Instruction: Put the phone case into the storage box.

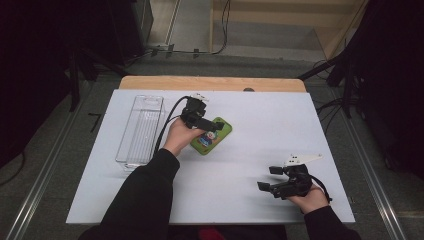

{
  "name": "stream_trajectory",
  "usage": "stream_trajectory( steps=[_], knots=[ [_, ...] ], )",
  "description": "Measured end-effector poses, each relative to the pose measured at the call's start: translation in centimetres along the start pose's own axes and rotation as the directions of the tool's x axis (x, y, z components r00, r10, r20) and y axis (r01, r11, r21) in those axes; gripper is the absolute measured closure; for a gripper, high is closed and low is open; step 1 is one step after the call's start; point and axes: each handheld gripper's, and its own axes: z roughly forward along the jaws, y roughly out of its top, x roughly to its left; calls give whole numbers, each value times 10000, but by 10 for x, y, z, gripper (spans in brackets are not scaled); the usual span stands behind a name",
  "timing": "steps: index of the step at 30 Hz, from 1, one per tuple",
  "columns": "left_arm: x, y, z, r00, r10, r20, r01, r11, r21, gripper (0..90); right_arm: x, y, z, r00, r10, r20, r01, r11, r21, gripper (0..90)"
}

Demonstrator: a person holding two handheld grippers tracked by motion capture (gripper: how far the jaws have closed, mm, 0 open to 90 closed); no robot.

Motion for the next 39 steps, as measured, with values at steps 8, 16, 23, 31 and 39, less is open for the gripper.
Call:
stream_trajectory(
  steps=[8, 16, 23, 31, 39],
  knots=[
    [2, -7, 7, 10000, -20, -83, 20, 10000, 79, 3, 0, 0, 0, 10000, 40, 8, -40, 10000, 29, 133],
    [2, -16, 14, 9999, -51, -146, 53, 9999, 115, 3, 0, 0, 0, 10000, 38, 15, -38, 10000, 23, 133],
    [1, -22, 21, 9999, -6, -143, 11, 9995, 315, 3, 0, 0, 0, 10000, 33, 15, -33, 10000, 31, 132],
    [0, -29, 28, 9994, 146, -303, -127, 9980, 619, 3, 0, 0, 0, 10000, 28, 16, -28, 10000, 35, 133],
    [0, -37, 35, 9976, 408, -551, -360, 9956, 863, 2, 0, 0, 0, 10000, 44, 2, -44, 10000, 85, 133]
  ],
)
